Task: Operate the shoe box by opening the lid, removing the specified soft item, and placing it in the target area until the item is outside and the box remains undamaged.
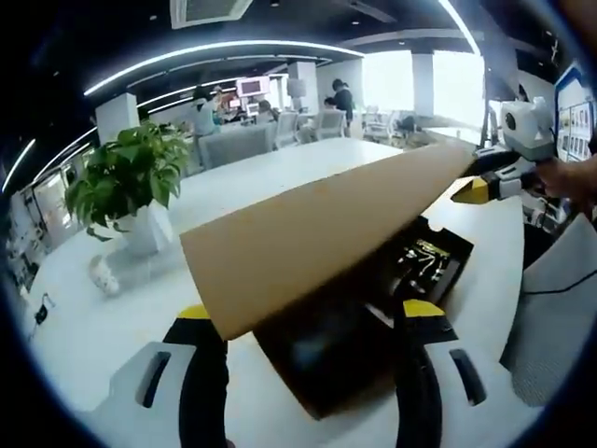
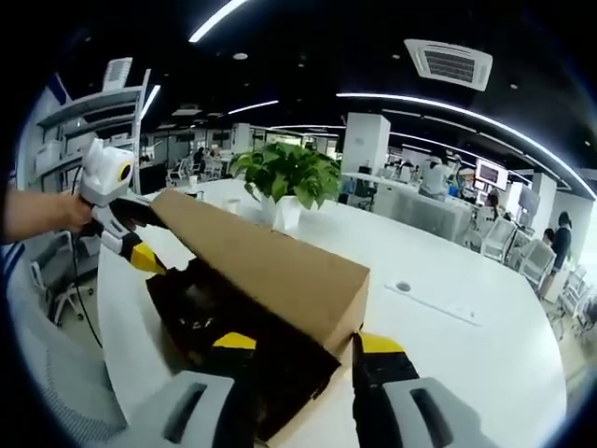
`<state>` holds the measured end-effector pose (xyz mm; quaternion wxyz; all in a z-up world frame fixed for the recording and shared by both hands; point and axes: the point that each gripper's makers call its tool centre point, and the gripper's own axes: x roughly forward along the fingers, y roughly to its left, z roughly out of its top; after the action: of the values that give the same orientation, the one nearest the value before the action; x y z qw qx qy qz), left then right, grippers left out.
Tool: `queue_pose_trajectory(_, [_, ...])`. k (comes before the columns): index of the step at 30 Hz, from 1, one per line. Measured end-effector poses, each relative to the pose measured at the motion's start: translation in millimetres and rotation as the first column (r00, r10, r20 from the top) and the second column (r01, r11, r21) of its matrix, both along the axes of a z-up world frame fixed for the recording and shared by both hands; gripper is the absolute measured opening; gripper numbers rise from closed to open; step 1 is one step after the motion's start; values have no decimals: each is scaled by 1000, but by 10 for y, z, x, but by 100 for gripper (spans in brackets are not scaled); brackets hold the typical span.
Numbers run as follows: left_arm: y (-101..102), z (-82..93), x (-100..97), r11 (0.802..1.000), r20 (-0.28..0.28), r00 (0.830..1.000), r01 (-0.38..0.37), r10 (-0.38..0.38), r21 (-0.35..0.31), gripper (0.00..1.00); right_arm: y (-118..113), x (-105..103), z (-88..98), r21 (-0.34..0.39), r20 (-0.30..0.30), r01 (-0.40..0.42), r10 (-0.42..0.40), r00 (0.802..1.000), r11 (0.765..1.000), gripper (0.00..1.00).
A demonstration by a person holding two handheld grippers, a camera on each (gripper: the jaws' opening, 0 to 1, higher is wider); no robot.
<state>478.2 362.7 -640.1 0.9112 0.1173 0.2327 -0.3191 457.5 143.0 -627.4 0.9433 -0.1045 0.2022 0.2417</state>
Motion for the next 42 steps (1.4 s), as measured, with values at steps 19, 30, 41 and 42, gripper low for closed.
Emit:
queue_pose_trajectory(19, [67,128,307,999,46,998,-39,38,5,59,-113,296,147,-28,56,31,-29,998,999,17])
queue_pose_trajectory(30, [114,176,448,998,71,995,-69,68,10,48,-154,427,188,-36,67,43,-41,997,998,14])
queue_pose_trajectory(41, [227,212,618,994,109,990,-95,88,57,29,-201,549,215,-46,78,59,-55,995,997,8])
queue_pose_trajectory(42, [235,214,636,994,111,990,-97,90,59,28,-201,556,215,-47,80,59,-55,995,997,8])
